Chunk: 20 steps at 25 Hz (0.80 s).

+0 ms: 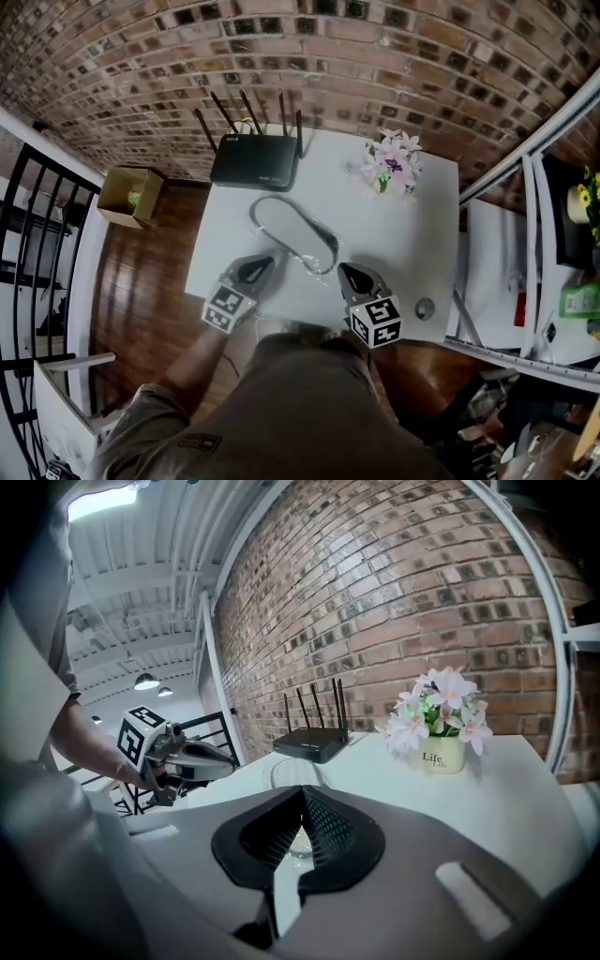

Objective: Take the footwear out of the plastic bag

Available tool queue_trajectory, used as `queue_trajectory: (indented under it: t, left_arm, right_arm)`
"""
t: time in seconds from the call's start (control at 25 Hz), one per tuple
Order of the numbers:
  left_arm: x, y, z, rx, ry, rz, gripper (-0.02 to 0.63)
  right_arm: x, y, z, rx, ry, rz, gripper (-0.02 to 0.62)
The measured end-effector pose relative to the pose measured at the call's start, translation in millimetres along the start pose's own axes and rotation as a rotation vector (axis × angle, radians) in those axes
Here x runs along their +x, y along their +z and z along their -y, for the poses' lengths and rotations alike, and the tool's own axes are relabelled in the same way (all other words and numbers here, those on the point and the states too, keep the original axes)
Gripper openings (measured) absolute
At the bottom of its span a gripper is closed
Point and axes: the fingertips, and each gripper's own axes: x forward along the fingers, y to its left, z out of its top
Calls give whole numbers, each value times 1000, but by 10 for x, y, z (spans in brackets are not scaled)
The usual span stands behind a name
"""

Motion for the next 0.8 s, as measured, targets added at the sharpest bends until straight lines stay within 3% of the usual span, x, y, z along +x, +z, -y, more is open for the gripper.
queue_trajectory:
  t: [0.2,0.36,0.6,0.8]
  left_arm:
    - [190,-172,-16,280,-105,-109,16]
    - [337,-290,-27,449,-158,-150,101]
    - [538,-531,-8,749,-225,-225,172]
    - [683,-607,22,899,-262,-257,175]
  right_arm:
    - [159,2,-5,10,-27,-28,14]
    - [222,-42,-7,21,-50,-49,14]
    - [228,-83,6,36,-93,-63,14]
    - [151,-95,69,48,-136,-67,14]
